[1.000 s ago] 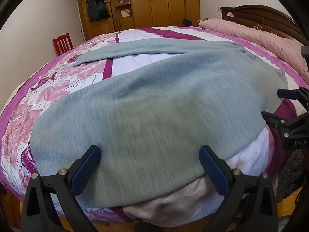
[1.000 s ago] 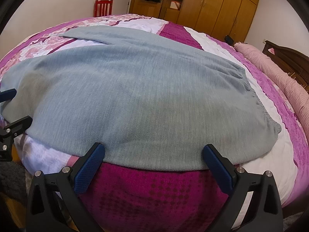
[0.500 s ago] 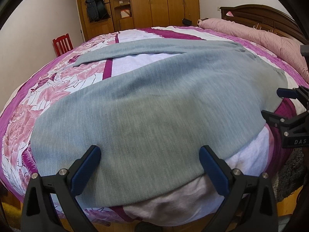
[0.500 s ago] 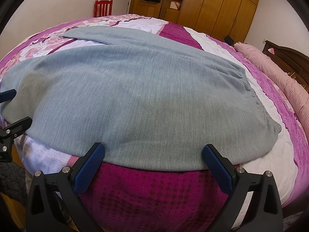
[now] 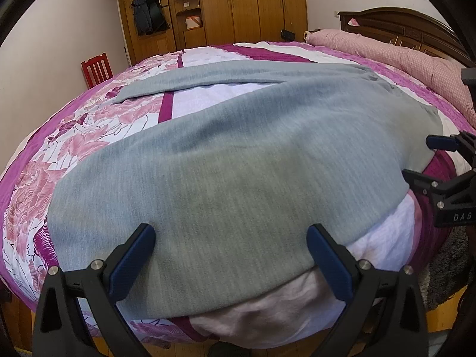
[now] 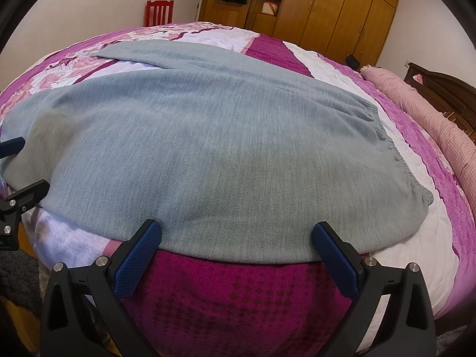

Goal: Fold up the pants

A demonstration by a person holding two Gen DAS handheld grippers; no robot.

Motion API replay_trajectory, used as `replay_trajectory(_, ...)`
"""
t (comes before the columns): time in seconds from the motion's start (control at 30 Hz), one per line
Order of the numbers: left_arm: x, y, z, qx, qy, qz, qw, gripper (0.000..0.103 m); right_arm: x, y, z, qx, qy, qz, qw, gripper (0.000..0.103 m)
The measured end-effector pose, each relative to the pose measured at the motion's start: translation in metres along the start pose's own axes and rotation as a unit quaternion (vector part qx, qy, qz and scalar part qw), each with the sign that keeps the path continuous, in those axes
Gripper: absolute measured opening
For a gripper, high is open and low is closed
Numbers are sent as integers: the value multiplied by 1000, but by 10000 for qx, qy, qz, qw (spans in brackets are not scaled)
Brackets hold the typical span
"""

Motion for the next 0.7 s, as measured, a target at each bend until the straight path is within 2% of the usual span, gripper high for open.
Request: replay_trajectory(0.7,0,0,-1,20,20,28,10000,103,2,0,0,-29,52,-16,10000,103)
Point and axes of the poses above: each gripper's, at about its wrist camera, not at the fingertips, and z roughly the way its jaws point, y to its right, x to its top, the point moved 5 cm from there along z, roughly the way its jaws point, and after that the axes turned 10 degrees about y, right-handed, at the moved point
